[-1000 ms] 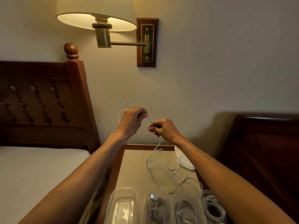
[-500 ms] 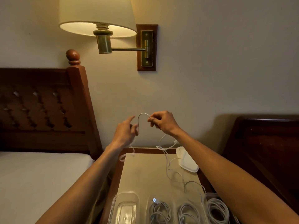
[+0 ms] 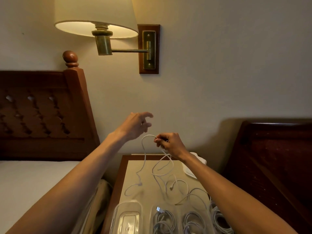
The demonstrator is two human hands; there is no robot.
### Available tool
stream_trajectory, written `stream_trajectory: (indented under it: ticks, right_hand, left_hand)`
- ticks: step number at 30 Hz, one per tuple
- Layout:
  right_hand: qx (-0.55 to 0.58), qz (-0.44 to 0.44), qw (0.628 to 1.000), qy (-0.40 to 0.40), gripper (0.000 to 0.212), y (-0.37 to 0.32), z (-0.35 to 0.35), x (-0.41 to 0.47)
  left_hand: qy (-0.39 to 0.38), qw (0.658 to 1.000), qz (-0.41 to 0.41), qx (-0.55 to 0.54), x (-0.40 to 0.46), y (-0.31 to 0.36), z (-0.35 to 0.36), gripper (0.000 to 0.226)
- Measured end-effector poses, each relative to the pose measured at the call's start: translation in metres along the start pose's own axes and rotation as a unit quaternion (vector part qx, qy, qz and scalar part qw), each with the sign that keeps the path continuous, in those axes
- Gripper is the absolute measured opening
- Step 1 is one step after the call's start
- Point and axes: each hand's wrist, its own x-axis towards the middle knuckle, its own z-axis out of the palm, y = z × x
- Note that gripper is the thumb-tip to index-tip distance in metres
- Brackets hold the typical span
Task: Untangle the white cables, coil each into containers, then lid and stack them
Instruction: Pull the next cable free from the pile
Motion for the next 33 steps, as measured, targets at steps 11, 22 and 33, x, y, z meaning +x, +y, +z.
stream_trajectory:
  ticks: [11,22,33]
  right_hand:
    - [-0.034,0.044,0.998,-0.038,0.014,0.015,-0.008,0.004]
    - [0.009,0.064,0.997,0.033,0.014,-0.003,-0.027,0.021]
    - [-0.004,0.033,0.999,-0.018,0.012,0.009,-0.016,0.0]
  left_hand:
    - [0.172,0.981,0.084,0.038,-0.011,0.006,-0.011,0.02]
    - [-0.036,0.988,-0.149,0.008,-0.044,-0.02,0.021,0.059]
    - [0.203,0.973,0.046,-0.098,-0.013,0.01,0.016,0.014]
